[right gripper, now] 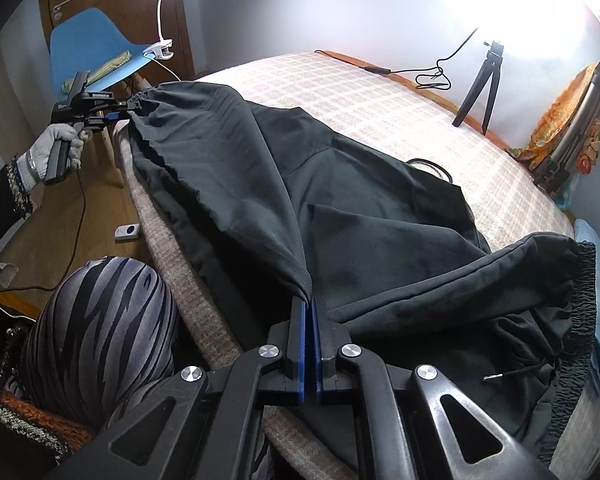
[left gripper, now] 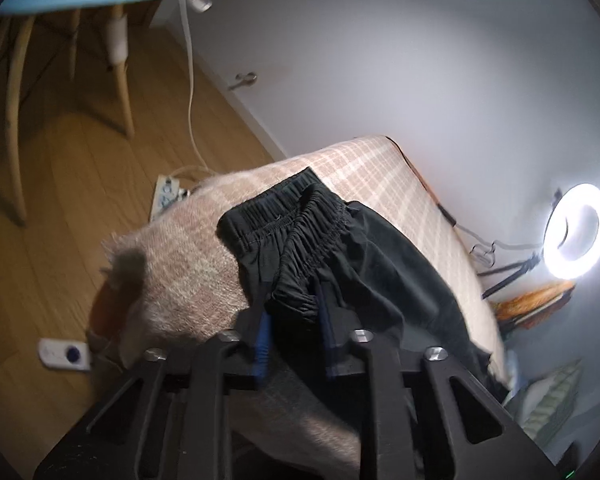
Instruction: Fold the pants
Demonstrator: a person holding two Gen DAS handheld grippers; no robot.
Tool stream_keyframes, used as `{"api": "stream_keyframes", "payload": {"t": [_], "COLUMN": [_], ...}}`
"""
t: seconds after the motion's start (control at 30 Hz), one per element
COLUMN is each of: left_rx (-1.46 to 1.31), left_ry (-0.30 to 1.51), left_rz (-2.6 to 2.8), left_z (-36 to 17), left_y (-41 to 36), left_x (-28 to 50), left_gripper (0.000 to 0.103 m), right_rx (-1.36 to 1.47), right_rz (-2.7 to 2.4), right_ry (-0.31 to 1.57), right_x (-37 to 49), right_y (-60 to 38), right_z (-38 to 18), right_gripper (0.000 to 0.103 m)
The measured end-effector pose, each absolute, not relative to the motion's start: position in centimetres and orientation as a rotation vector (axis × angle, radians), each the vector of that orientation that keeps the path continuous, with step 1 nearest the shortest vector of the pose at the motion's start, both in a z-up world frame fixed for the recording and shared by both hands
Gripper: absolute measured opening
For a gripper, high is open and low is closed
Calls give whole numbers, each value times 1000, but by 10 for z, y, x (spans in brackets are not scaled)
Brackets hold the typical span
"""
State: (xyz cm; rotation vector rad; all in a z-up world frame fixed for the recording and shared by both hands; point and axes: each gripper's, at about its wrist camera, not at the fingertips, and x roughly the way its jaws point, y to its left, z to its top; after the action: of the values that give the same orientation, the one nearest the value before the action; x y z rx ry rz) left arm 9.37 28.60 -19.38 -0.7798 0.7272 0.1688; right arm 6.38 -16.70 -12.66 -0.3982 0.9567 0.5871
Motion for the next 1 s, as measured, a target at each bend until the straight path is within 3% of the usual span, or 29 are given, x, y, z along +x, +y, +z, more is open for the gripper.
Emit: {"api": "stream_keyframes", "payload": {"t": [0.27, 0.53, 1.0], "left_rx": [-546, -540, -672], "left_ry": [702, 568, 833], "left_rz": [116, -93, 35], "left_z": [-154, -103, -205], "left_y": [268, 265, 320], "left_x": [121, 150, 139], "left_gripper": [12, 11, 11], "right_rx": [-393, -366, -398], "right_rz": [599, 583, 608], "right_ry": [958, 963, 970], "right_x": [65, 65, 61], "right_y": [-161, -167, -154], "right_z": [-133, -136, -136], "right_gripper": [1, 1, 1]}}
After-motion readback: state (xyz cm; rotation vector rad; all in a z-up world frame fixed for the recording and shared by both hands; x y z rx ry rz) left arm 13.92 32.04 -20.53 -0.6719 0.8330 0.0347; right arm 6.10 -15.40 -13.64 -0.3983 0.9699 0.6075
